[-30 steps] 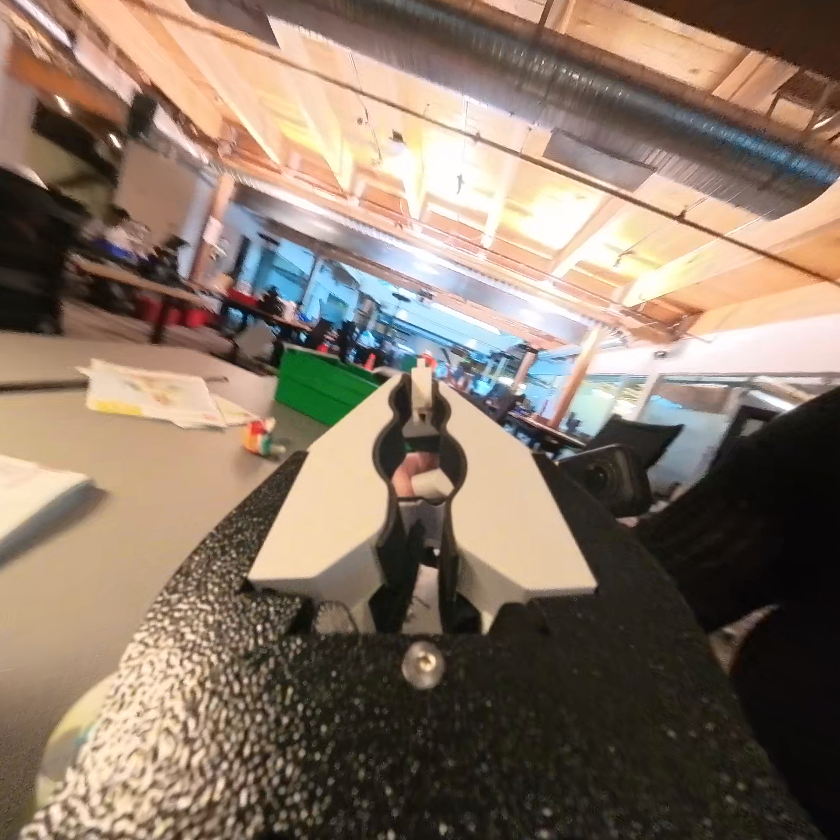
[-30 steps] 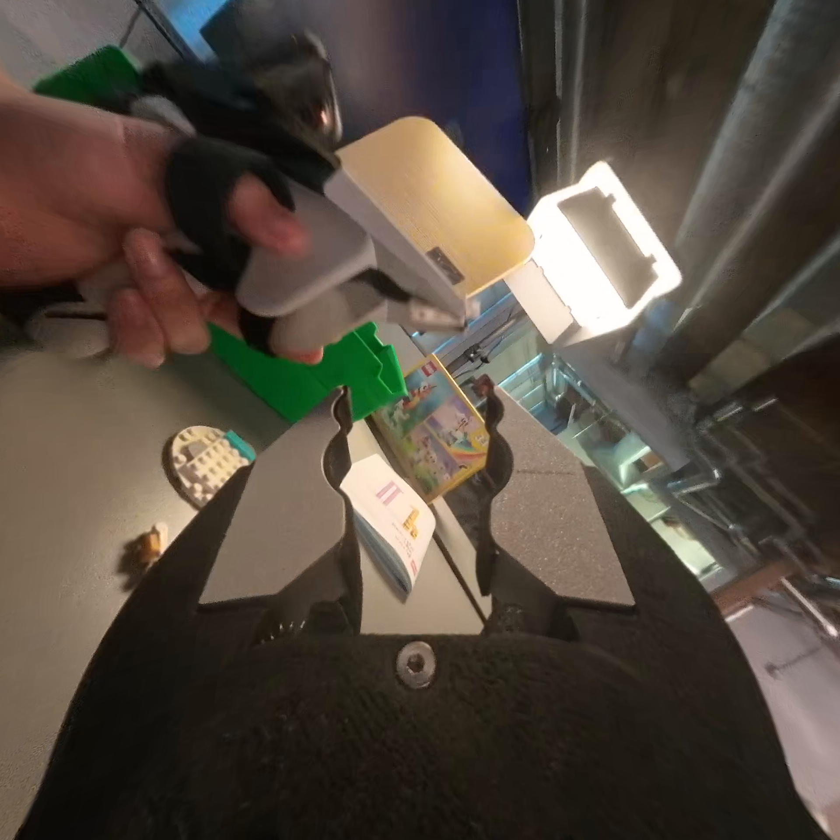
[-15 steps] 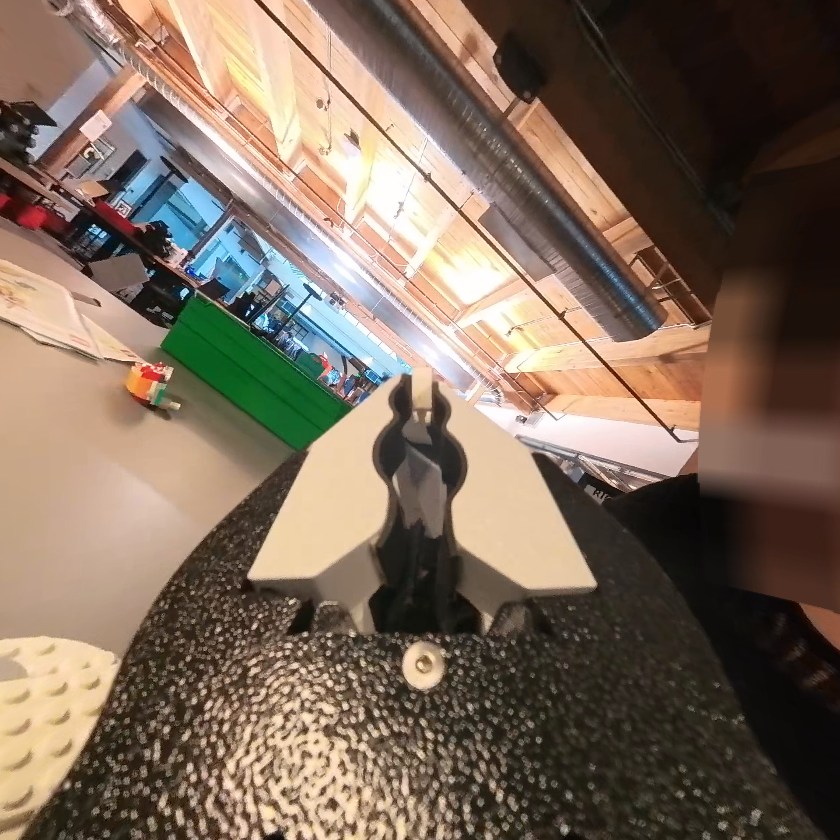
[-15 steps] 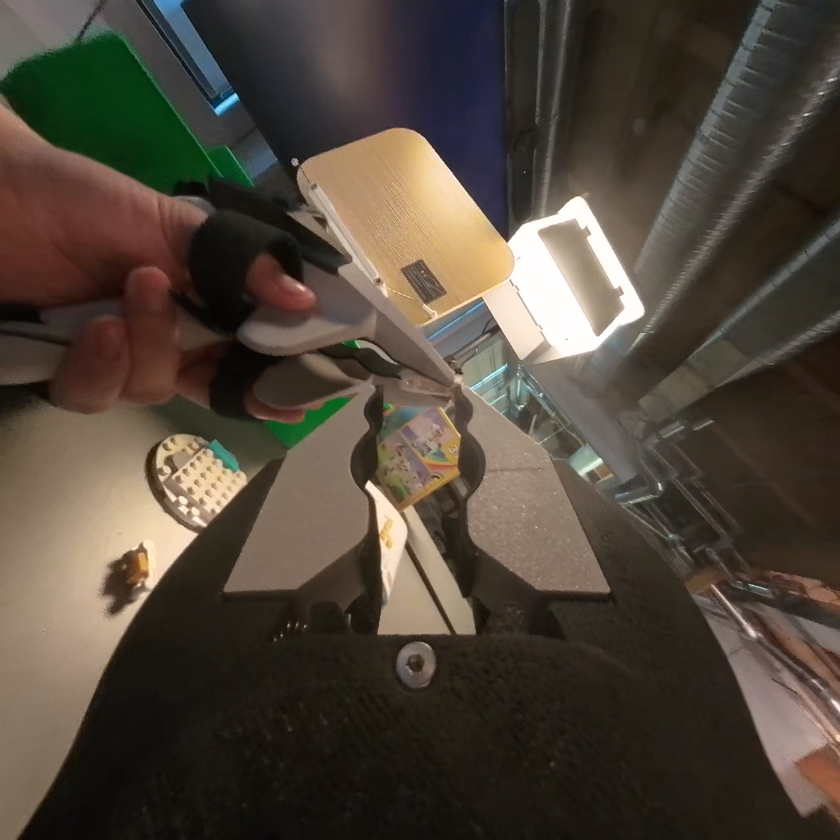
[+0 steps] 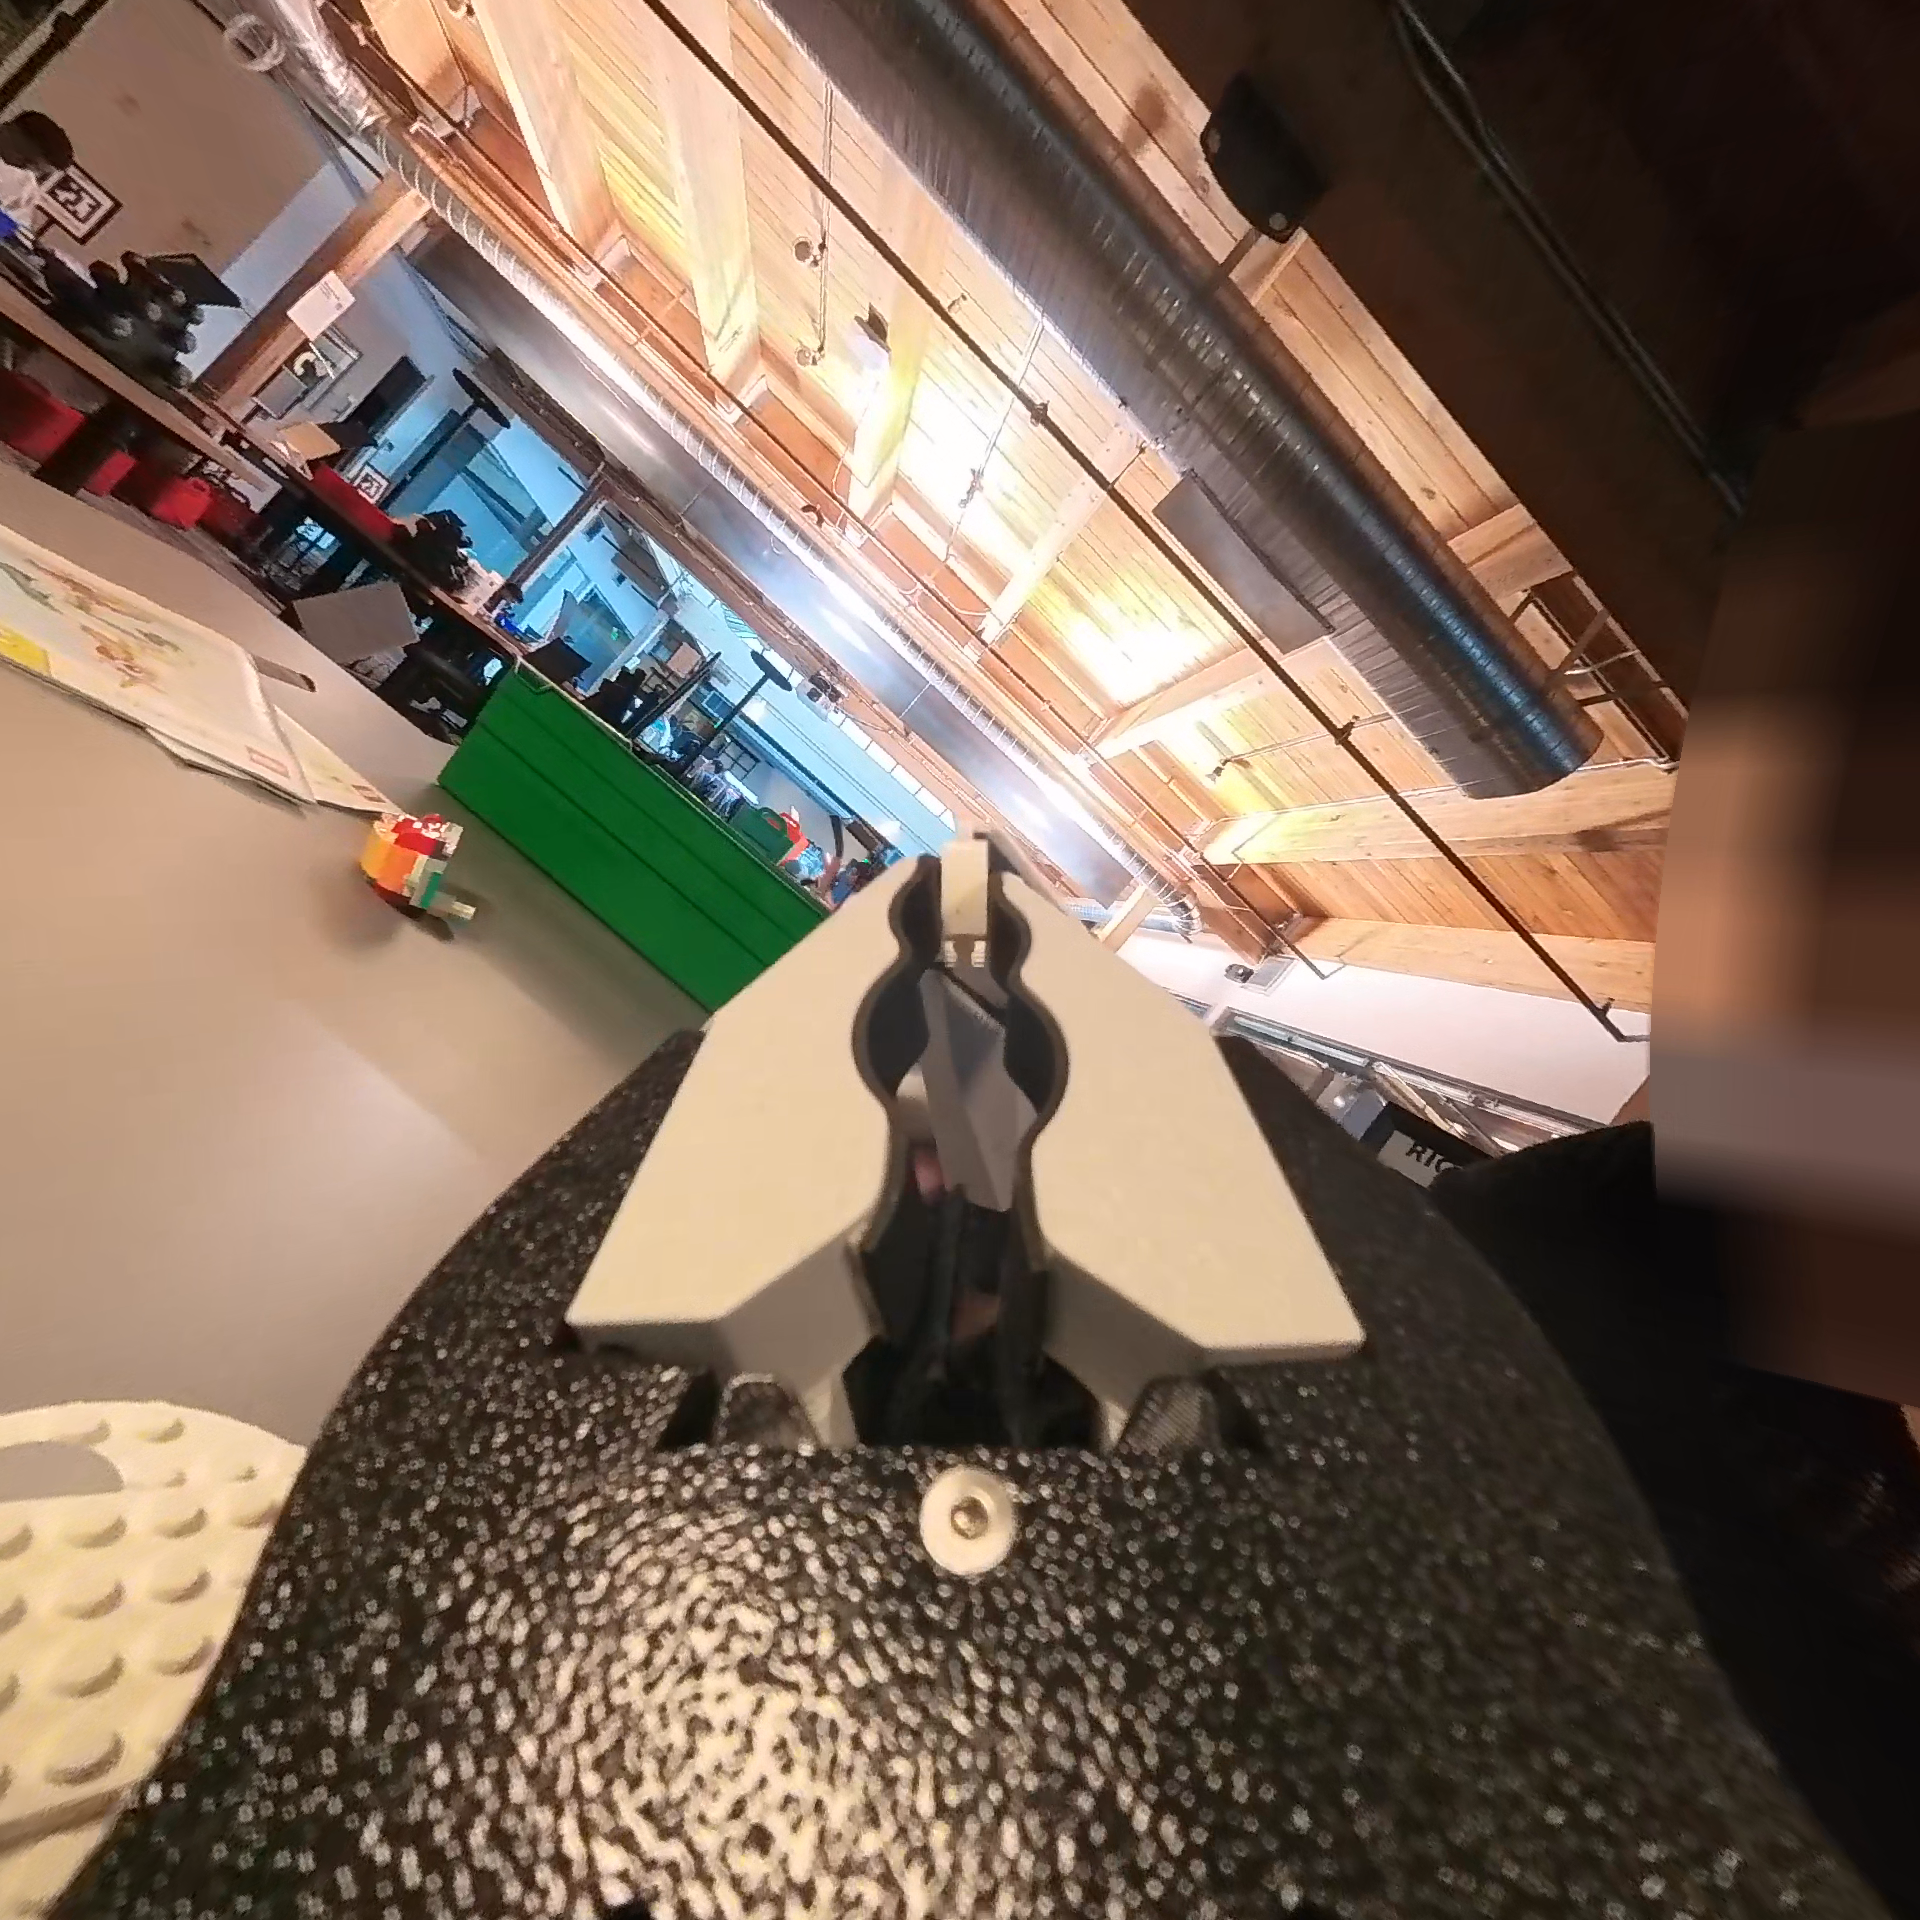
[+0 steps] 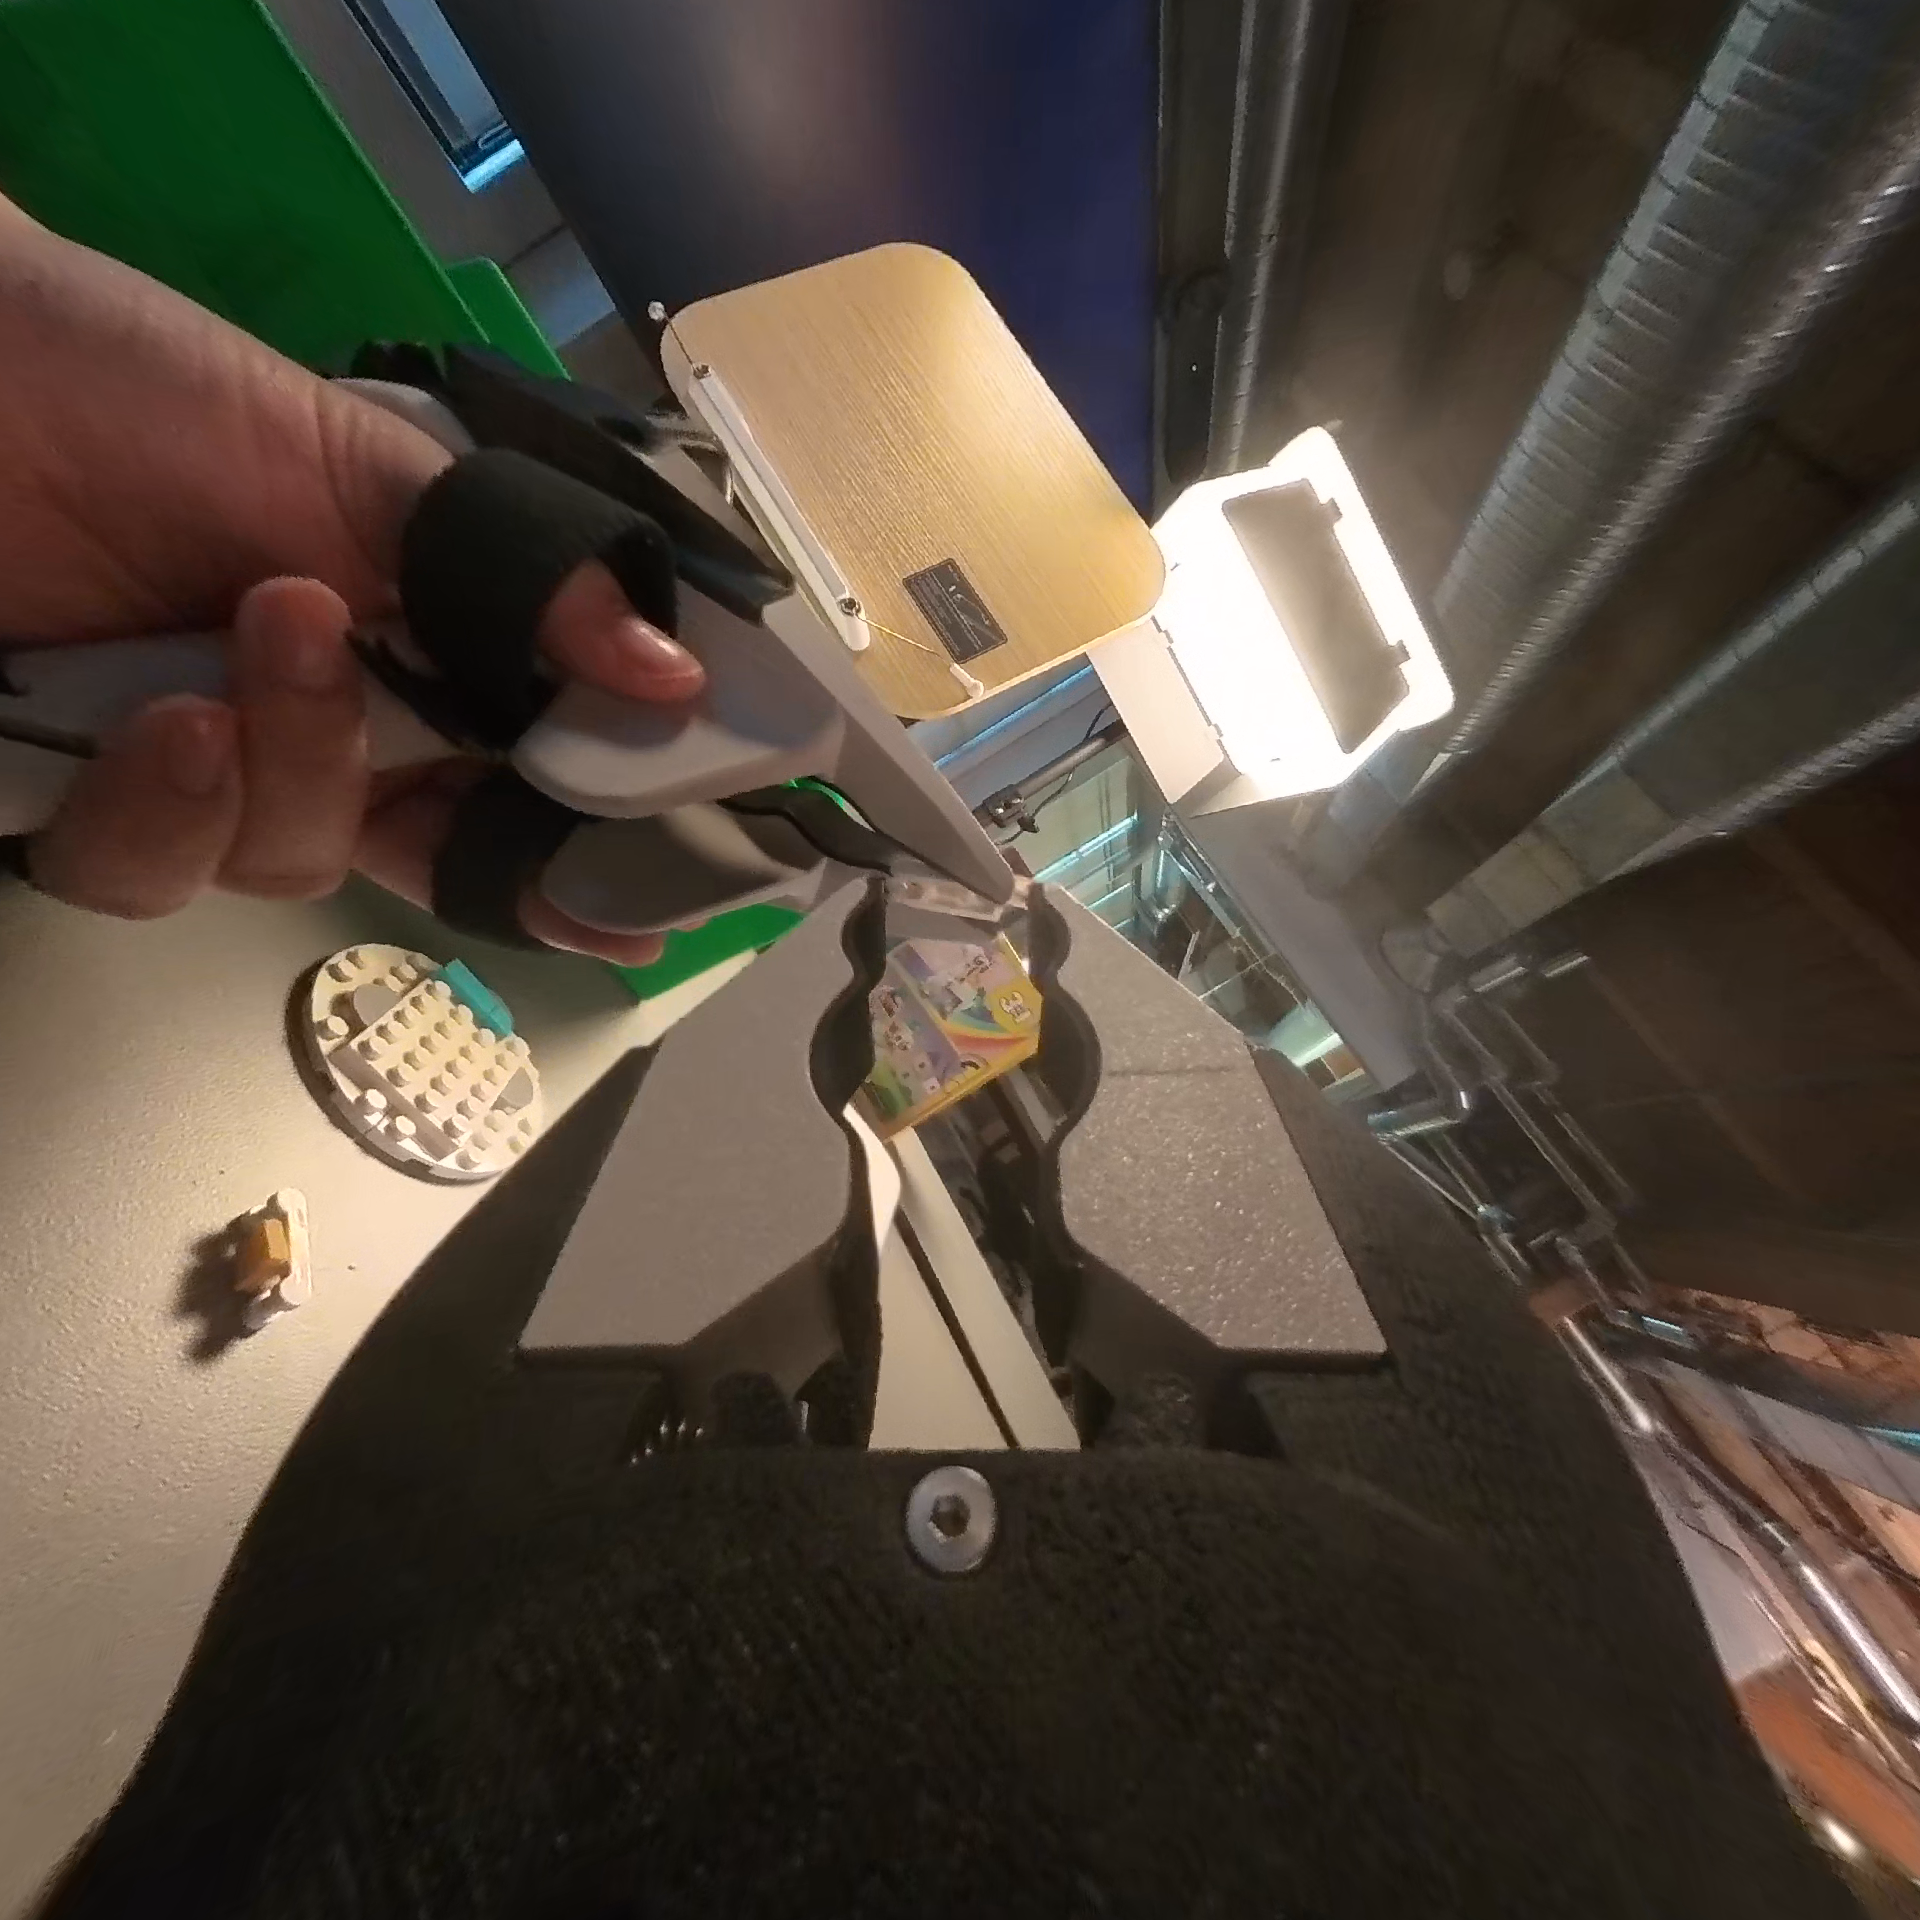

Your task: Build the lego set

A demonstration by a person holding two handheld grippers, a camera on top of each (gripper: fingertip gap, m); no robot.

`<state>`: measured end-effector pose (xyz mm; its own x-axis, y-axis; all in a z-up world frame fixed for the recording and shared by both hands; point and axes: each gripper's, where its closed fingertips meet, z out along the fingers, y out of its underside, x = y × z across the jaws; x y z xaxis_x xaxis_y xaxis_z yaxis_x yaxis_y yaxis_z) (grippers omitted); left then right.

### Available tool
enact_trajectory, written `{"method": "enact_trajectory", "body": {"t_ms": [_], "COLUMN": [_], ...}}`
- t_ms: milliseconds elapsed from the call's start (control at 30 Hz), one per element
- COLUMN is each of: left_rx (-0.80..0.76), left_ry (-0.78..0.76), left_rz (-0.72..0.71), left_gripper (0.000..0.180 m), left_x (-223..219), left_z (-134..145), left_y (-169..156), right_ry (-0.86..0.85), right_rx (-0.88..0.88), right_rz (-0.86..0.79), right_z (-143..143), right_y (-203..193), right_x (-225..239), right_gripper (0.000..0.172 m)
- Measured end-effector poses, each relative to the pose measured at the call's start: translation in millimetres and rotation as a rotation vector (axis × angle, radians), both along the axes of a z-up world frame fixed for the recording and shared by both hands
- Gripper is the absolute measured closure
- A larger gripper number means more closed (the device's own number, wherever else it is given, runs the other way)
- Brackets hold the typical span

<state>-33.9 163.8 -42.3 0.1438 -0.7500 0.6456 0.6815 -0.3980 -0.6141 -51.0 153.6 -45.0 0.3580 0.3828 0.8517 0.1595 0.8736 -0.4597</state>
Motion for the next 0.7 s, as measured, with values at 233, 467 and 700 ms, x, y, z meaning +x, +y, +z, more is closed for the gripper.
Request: {"method": "enact_trajectory", "body": {"t_ms": [233, 467, 700], "left_rx": [-0.005, -0.007, -0.014], "left_ry": [0.033, 0.125, 0.173], "left_rz": [0.045, 0.043, 0.072], "left_gripper": [0.175, 0.175, 0.172], "left_x": [-3.8, -4.6, -10.3], "left_z": [-3.1, -7.5, -10.2], "left_y": [4.1, 3.6, 5.4], "right_ry": [-0.058, -0.084, -0.076], "right_rx": [-0.032, -0.007, -0.009], "right_rz": [-0.028, -0.025, -0.014], "right_z": [-5.0, -8.3, -7.3], "right_y": [4.3, 5.0, 9.6], "right_x": [-3.0, -2.3, 3.4], "right_gripper": [0.152, 0.154, 0.172]}}
